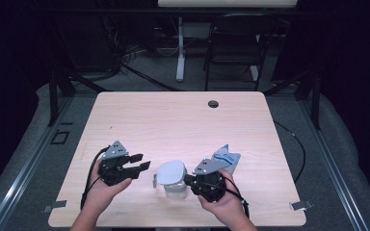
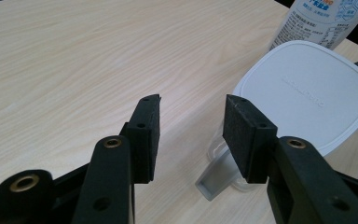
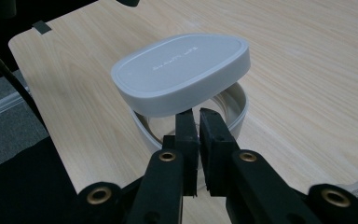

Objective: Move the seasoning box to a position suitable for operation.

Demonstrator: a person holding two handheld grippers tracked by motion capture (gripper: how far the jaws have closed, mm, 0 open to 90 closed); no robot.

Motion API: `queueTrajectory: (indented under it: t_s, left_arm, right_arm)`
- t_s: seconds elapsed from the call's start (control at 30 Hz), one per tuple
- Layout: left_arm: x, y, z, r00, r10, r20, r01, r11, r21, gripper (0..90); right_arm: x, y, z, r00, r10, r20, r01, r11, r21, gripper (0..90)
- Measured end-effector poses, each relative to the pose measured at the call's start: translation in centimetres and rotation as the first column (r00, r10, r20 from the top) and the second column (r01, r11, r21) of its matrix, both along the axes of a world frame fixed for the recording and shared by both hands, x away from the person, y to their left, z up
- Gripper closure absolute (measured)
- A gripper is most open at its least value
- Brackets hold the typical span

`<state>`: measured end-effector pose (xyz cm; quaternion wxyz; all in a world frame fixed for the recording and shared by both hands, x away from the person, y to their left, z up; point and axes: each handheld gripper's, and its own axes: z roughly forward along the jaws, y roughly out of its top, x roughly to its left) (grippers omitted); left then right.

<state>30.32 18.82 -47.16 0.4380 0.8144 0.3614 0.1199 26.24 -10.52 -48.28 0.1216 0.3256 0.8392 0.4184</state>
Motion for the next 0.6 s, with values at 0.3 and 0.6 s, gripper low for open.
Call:
queueTrajectory:
  t_s: [0.3,0.6]
  left_arm:
    - [0.1,0.9,-0.2,0.9999,0.014,0.007,-0.014,0.9999,0.005,55.0]
    - [0.1,1.9,0.3,0.9994,0.032,0.010,-0.032,0.9990,-0.031,55.0]
  right_arm:
    - [0.4,-0.1,0.6,0.9998,-0.002,-0.020,0.002,0.9999,0.016,86.8]
    - [0.7,0.5,1.0,0.9998,0.004,-0.019,-0.004,0.9997,0.024,86.9]
